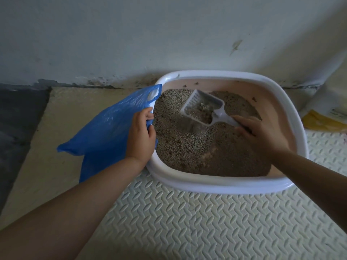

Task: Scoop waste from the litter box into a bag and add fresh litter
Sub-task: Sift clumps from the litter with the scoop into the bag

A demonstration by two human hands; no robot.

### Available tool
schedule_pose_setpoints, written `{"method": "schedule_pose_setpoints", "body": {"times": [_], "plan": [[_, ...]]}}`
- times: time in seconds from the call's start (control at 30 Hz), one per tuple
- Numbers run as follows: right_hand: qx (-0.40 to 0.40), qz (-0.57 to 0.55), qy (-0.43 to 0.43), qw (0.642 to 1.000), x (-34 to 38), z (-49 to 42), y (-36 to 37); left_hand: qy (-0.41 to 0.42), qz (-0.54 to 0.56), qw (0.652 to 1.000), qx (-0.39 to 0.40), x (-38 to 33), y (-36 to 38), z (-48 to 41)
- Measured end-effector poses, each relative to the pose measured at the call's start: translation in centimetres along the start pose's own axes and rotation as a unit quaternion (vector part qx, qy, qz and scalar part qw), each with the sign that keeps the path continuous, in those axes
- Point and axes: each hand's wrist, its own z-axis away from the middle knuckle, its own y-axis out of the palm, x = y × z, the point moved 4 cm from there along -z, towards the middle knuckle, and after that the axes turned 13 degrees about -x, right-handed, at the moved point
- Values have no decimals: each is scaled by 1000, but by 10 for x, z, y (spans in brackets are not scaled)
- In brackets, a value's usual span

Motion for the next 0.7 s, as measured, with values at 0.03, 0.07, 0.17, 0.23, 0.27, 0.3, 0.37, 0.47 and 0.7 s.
{"method": "schedule_pose_setpoints", "body": {"times": [0.03,0.07,0.17,0.23,0.27,0.3,0.37,0.47,0.7], "plan": [[-1,-4,0,1000,1,-1,-2,-3,0,1000,1,0,0,0],[1,-9,-6,1000,1,-2,-2,-4,-1,1000,1,0,-1,0],[5,-36,-12,999,1,-5,-7,1,-3,1000,0,-1,-1,0],[9,-36,-19,999,1,-5,-11,-2,-1,1000,1,-1,-1,1],[5,-36,-25,999,1,-6,-14,-3,-1,1000,2,-1,-1,0],[-2,-42,-27,999,2,-6,-18,-5,-2,1000,4,-1,-1,0],[-5,-54,-31,998,1,-8,-24,-7,-2,1000,4,-1,-1,0],[11,-16,-47,999,-2,-11,-28,-2,2,1000,3,-1,-1,0],[138,127,-85,978,7,-21,-12,3,10,1000,-6,1,-1,0]]}}
